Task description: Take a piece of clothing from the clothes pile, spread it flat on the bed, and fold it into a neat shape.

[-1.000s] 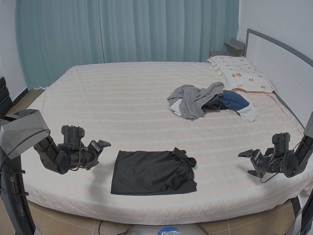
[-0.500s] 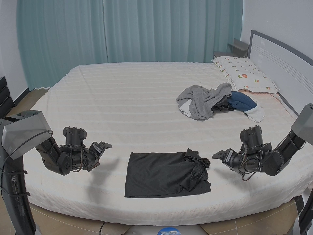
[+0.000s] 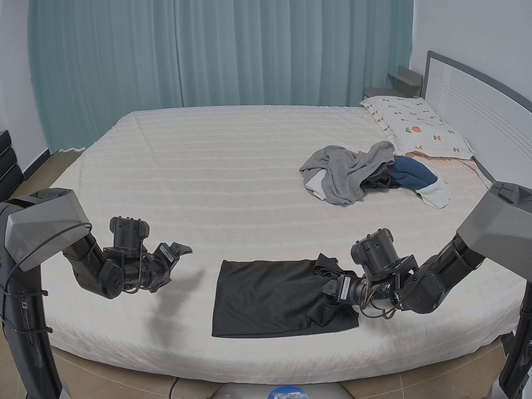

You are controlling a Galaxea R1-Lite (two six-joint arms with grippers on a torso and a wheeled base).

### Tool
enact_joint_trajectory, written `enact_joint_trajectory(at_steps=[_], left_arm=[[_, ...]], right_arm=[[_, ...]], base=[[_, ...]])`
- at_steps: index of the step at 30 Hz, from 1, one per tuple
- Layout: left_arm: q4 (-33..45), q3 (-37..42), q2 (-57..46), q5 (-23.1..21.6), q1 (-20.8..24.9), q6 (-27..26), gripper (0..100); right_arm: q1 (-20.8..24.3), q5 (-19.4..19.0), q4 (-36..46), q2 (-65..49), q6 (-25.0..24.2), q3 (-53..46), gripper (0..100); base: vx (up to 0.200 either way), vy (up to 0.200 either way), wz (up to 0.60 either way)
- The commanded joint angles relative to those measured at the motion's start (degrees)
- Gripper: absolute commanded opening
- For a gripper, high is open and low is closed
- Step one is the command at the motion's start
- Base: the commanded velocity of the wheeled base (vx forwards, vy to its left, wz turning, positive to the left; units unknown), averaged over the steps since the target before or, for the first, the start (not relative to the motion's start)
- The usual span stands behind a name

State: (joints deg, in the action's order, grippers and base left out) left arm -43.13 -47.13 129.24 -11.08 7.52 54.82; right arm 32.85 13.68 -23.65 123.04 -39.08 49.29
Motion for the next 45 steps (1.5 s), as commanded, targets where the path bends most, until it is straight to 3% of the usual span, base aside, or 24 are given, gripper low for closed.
enact_joint_trajectory(at_steps=[1, 8, 13, 17, 25, 31, 39, 45], left_arm=[[-0.02, -0.07, 0.22, 0.01, 0.04, 0.02, 100], [-0.02, -0.07, 0.22, 0.01, 0.04, 0.02, 100], [-0.02, -0.16, 0.22, 0.01, 0.04, 0.02, 100], [-0.02, -0.07, 0.22, 0.01, 0.04, 0.02, 100], [0.06, -0.16, 0.31, 0.01, 0.04, 0.02, 100], [0.06, -0.16, 0.22, 0.01, 0.04, 0.02, 100], [-0.11, 0.2, 0.04, 0.18, 0.04, 0.02, 100], [-0.02, 0.11, -0.05, 0.27, -0.05, 0.2, 100]], right_arm=[[1.07, 1.26, -0.08, 3.26, 0.76, 1.07, 100], [0.46, 2.67, -0.26, 5.1, 1.99, 1.16, 100], [-3.06, 2.49, -0.17, 1.15, 2.17, -3.06, 100], [-6.05, 1.44, -0.26, -1.57, 2.78, -6.57, 100], [-10.18, -4.71, -2.63, -6.06, 3.84, -13.52, 100], [-12.2, -4.89, -4.21, -6.41, 6.04, -14.75, 100], [-12.11, -11.74, -5.71, -12.21, 2.17, -8.86, 100], [-8.6, -15.52, -5.27, -8.08, -6.62, -1.03, 100]], base=[[0.0, 0.0, 0.0], [0.0, 0.0, 0.0], [0.0, 0.0, 0.0], [0.0, 0.0, 0.0], [0.0, 0.0, 0.0], [0.0, 0.0, 0.0], [0.0, 0.0, 0.0], [0.067, 0.0, 0.0]])
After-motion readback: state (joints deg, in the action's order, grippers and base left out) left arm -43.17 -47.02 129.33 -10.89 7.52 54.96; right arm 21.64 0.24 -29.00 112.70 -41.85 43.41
